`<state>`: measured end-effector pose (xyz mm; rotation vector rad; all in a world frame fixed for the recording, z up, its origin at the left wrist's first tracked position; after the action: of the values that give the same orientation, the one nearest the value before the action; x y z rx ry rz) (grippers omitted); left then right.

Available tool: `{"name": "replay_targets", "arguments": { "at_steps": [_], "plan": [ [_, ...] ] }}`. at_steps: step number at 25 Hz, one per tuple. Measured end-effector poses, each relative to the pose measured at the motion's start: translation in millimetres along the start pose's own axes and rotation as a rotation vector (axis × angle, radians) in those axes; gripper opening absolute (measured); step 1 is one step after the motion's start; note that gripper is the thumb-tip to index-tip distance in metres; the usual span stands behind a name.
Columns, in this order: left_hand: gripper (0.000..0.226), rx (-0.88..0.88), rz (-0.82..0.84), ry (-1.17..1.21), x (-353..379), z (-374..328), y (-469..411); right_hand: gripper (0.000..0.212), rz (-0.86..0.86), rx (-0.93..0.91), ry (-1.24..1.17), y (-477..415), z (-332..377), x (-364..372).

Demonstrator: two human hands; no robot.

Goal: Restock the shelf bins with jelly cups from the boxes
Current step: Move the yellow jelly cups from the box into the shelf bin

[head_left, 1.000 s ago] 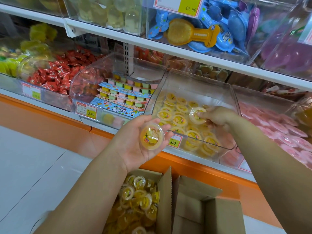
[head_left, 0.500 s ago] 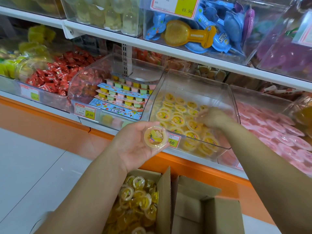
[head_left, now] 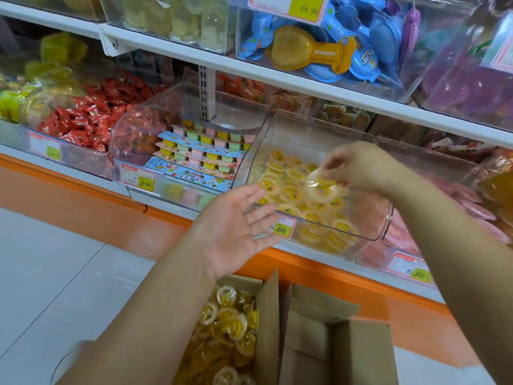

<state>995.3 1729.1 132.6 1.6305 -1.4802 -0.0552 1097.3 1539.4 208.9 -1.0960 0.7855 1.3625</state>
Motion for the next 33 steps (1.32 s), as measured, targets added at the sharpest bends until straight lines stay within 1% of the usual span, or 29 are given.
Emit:
{"name": "replay_targets", "arguments": {
  "at_steps": [1,2,3,5,8,11,13,15,18,20,21,22,23,24,25,26,27,28,29,30,32,33],
  "plan": [
    [0.044,0.002,-0.013,-0.005,-3.3,-1.5,0.3,0.015,0.031,-0.032,0.258,-11.1,-13.4,-0.7],
    [0.04,-0.001,-0.022,-0.009,-6.0,-2.6,0.4,0.019,0.114,-0.049,0.44,-19.2,-25.8,5.8],
    [0.038,-0.006,-0.028,-0.01,-8.1,-2.8,0.6,0.022,0.212,-0.06,0.543,-23.8,-36.7,17.5],
    [0.034,-0.007,-0.037,-0.01,-11.3,-2.6,0.9,0.026,0.344,-0.079,0.638,-29.7,-52.3,45.1],
    [0.033,-0.01,-0.05,-0.016,-15.3,-1.7,2.7,0.029,0.397,-0.062,0.648,-36.8,-66.5,67.0],
    [0.031,-0.004,-0.08,-0.044,-24.9,-1.0,4.3,0.031,0.387,-0.037,0.627,-34.5,-67.3,66.0],
    [0.031,0.004,-0.107,-0.057,-33.0,0.2,6.6,0.036,0.368,-0.004,0.569,-27.6,-65.1,61.1],
    [0.031,0.008,-0.125,-0.074,-39.6,2.9,12.1,0.038,0.327,-0.019,0.556,-21.1,-63.7,55.4],
    [0.031,0.009,-0.15,-0.101,-51.4,11.6,21.4,0.034,0.324,-0.074,0.618,-6.2,-59.1,52.5],
    [0.032,-0.002,-0.164,-0.144,-62.4,20.9,26.3,0.033,0.301,-0.071,0.611,5.5,-54.7,47.7],
    [0.031,-0.009,-0.178,-0.174,-69.9,26.8,28.8,0.034,0.247,-0.06,0.58,11.6,-49.9,41.4],
    [0.031,-0.017,-0.195,-0.21,-77.9,32.8,30.1,0.035,0.133,-0.043,0.484,17.0,-42.9,33.0],
    [0.03,-0.023,-0.219,-0.248,-86.7,38.1,29.8,0.034,-0.022,-0.005,0.327,25.3,-33.5,22.2],
    [0.029,-0.03,-0.251,-0.287,-96.0,43.1,28.2,0.031,-0.191,0.05,0.085,40.5,-21.7,11.9],
    [0.027,-0.039,-0.286,-0.33,-106.3,48.3,25.5,0.027,-0.337,0.115,-0.235,63.1,-7.6,5.8],
    [0.027,-0.048,-0.324,-0.388,-119.8,54.9,21.4,0.023,-0.404,0.183,-0.559,90.5,9.5,10.4],
    [0.027,-0.055,-0.353,-0.451,-132.5,62.3,16.9,0.022,-0.388,0.239,-0.79,117.4,26.0,25.6],
    [0.029,-0.065,-0.379,-0.514,-145.9,72.0,11.5,0.022,-0.303,0.296,-0.909,143.7,40.5,50.1],
    [0.032,-0.085,-0.401,-0.571,-159.1,83.7,7.1,0.021,-0.174,0.359,-0.931,166.0,50.4,84.8],
    [0.033,-0.112,-0.407,-0.622,-170.4,97.1,1.5,0.02,-0.012,0.429,-0.883,184.8,56.8,121.0],
    [0.042,-0.183,-0.395,-0.679,-192.2,129.2,-10.7,0.018,0.333,0.586,-0.708,217.5,60.9,196.3],
    [0.047,-0.213,-0.39,-0.692,-199.9,144.9,-15.1,0.019,0.469,0.642,-0.618,228.5,61.6,228.7]
  ]
}}
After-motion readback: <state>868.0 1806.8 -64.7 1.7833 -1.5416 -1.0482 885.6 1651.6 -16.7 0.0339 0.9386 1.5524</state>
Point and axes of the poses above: each hand's wrist, its own y-axis away from the middle knuckle, its own x-axis out of the palm, z = x × y, the point moved 5 cm from there along -y, towards the middle knuckle, and after that the axes turned 13 degrees about -z, right-handed, at the moved point
